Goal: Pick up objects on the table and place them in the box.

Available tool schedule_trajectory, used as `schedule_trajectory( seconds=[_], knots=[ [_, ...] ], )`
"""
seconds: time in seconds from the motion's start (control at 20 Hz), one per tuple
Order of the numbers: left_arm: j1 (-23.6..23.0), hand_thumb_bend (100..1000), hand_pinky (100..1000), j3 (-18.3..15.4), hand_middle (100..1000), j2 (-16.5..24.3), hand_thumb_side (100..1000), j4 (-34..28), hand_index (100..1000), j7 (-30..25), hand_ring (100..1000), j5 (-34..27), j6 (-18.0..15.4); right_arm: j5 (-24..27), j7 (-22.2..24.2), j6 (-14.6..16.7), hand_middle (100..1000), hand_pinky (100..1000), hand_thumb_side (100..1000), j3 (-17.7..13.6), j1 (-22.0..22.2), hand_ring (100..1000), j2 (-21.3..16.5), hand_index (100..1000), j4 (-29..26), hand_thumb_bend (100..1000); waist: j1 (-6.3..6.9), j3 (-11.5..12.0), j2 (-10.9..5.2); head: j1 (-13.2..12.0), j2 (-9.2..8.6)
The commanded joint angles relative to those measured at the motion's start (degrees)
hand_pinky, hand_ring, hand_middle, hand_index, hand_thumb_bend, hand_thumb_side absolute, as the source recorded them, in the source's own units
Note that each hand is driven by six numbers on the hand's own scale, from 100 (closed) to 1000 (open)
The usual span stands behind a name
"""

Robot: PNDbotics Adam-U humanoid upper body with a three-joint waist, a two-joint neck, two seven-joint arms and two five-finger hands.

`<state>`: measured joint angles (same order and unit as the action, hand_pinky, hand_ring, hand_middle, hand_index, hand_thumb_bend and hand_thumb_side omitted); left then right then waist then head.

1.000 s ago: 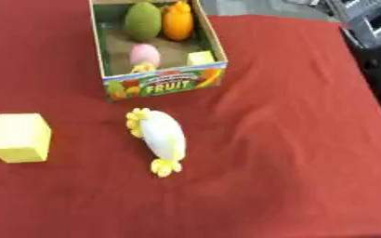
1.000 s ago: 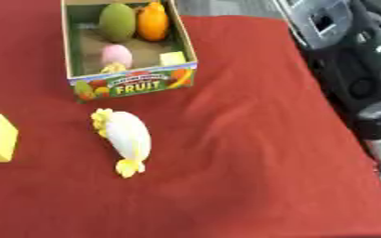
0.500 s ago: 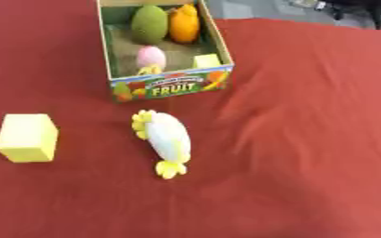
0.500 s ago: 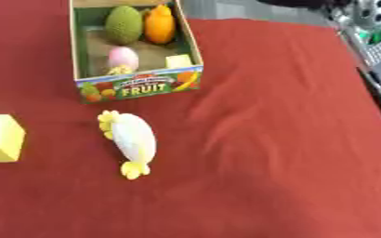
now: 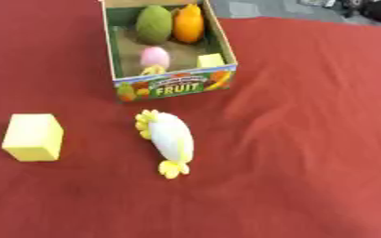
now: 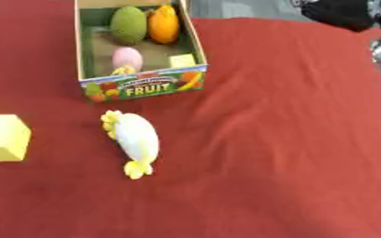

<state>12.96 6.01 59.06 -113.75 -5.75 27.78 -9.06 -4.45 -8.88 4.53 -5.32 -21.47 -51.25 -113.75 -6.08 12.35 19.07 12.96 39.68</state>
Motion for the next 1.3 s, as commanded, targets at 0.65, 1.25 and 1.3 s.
schedule_trajectory(
  seconds=[0.65,1.25,1.3],
  knots=[
    [8.02,581,991,6.88,878,9.83,558,-0.85,956,-17.28,970,0.56,0.95,-0.67,-1.39,0.12,623,891,223,-1.01,0.53,866,-3.03,857,-0.84,100,1.45,-0.49,-0.36,0.11,-1.28],
    [11.82,594,1000,10.69,901,8.92,530,-0.85,974,-26.52,986,1.59,4.30,-0.50,-0.94,-0.56,620,892,258,-0.75,0.78,864,-2.54,850,-0.84,100,1.66,-0.86,-0.47,0.39,-2.32],
    [11.95,595,1000,10.82,902,8.83,527,-0.85,975,-27.03,986,1.71,4.80,-0.49,-0.94,-0.63,619,892,261,-0.75,0.86,864,-2.48,850,-0.84,100,1.67,-0.87,-0.46,0.21,-2.25]
  ],
)
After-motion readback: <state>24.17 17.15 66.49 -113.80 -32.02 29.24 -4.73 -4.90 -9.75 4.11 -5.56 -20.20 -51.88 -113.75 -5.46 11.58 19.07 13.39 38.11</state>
